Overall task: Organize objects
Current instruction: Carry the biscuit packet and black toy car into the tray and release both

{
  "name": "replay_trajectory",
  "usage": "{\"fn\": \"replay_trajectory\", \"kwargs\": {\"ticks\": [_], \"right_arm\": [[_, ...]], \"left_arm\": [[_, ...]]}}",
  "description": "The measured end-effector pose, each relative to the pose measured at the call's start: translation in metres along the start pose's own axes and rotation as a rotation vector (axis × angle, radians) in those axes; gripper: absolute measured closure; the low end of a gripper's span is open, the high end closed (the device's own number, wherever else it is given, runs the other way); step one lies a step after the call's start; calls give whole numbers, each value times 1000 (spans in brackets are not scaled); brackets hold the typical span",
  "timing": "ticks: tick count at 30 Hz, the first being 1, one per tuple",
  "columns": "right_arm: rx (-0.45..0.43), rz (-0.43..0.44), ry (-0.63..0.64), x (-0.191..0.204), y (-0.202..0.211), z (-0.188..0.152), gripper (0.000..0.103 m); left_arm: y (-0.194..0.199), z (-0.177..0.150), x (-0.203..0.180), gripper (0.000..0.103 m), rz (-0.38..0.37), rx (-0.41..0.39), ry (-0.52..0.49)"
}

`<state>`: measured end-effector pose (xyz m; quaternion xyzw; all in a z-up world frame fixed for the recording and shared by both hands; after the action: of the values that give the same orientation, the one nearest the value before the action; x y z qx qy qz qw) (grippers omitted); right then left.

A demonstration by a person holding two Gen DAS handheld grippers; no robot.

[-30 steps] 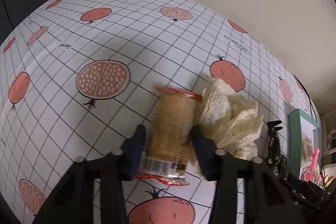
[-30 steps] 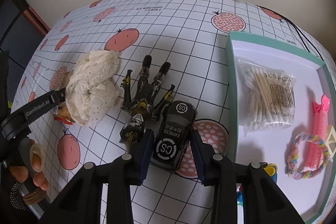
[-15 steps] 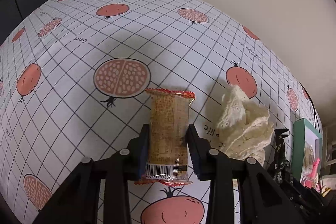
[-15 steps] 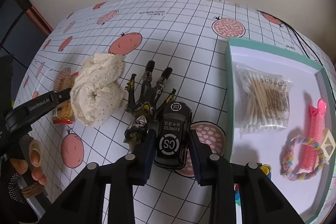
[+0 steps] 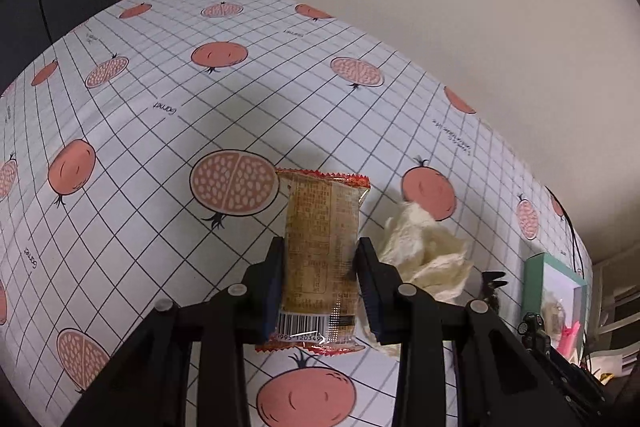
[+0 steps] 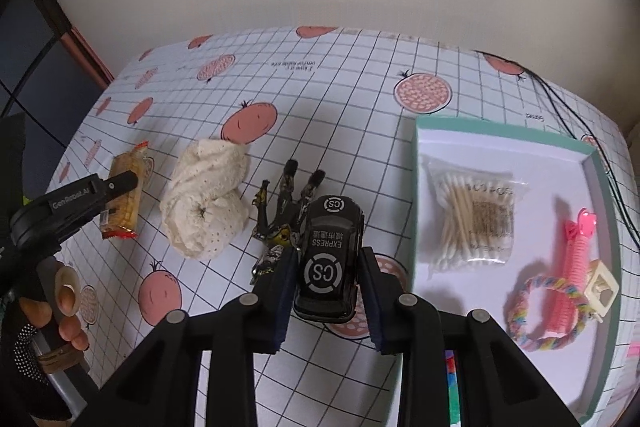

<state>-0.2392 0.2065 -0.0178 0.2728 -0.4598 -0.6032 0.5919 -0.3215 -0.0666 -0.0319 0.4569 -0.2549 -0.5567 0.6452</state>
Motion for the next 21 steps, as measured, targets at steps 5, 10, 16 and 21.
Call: {"fn": "replay_trajectory", "kwargs": {"ticks": [5,10,16,21], "right_arm": [[-25,-4,-31,-18,14,3,70],[-61,-28,-77,-49,35,7,70],[-93,-65,-161,-100,57,2,70],[-120,-86,-219,-135,73,-4,70]], "left_arm": [[10,-1,-14,67,-39,-4,-7],[23,-6,-41,67,-92,-16,-43],[37,-19,-88,67,-189,-7,-108],[46,-41,-139,67,-274,13,-196]]}}
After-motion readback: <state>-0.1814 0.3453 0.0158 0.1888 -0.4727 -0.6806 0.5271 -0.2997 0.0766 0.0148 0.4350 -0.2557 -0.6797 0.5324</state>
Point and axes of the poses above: each gripper's, at about its wrist camera, not at the fingertips, and y roughly against the way its jaws point, x to its left, z to its top, the point moved 4 cm from there along -y, roughly the way its jaws point, and after that the axes turned 4 degrees about z, right-handed, at the moved point
